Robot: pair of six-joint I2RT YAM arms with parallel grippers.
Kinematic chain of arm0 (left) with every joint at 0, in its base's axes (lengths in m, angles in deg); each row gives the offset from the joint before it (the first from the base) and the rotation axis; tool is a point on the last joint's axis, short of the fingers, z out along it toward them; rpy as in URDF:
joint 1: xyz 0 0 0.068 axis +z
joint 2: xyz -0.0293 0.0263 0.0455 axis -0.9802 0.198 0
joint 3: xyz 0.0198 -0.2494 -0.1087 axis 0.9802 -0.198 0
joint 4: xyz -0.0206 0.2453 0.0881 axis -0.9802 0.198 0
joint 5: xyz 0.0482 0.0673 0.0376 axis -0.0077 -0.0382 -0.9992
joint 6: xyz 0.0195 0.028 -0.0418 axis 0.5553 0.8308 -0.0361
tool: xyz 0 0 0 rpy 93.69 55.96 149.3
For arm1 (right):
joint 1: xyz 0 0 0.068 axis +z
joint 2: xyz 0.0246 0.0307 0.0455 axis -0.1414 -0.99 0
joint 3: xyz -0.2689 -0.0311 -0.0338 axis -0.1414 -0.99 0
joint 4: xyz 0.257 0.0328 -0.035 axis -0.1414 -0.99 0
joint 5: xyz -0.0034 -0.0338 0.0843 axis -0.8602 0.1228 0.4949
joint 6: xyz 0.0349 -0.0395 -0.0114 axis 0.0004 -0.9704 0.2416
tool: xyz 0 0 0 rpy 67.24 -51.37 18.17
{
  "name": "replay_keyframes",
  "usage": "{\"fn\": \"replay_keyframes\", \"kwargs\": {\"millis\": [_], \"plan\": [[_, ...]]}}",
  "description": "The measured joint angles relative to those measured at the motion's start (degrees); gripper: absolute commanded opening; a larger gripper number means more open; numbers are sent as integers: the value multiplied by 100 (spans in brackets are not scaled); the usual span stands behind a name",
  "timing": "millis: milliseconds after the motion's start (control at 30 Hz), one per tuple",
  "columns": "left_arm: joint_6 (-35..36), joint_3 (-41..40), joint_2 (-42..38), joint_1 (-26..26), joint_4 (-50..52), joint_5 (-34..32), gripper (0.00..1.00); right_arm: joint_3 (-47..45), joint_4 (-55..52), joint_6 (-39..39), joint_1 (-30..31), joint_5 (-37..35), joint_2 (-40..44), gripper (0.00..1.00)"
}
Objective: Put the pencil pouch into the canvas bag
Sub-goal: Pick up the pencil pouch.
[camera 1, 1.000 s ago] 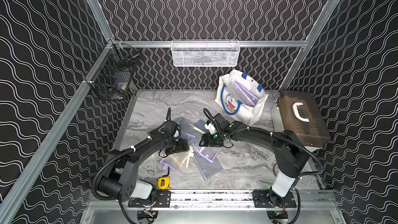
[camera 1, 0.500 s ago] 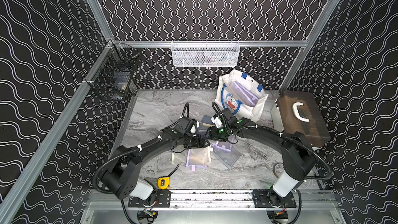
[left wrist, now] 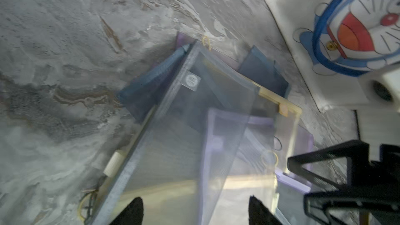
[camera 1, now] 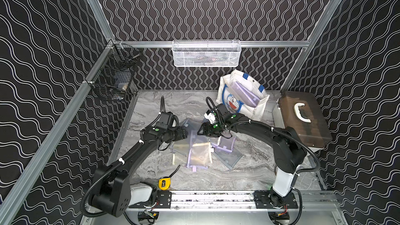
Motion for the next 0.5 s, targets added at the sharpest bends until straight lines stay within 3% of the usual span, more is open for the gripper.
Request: {"fn": "replay_keyframes", "kwargs": {"millis": [200, 367, 500], "plan": [[168, -114, 643, 621, -542, 133, 81, 254, 118, 17, 2, 254, -588, 66], [249, -289, 909, 634, -1084, 597, 80, 273, 184, 50, 0, 398, -850, 66], [122, -385, 1025, 494, -1300, 861, 72, 267, 249, 120, -11, 527, -1003, 63]]}}
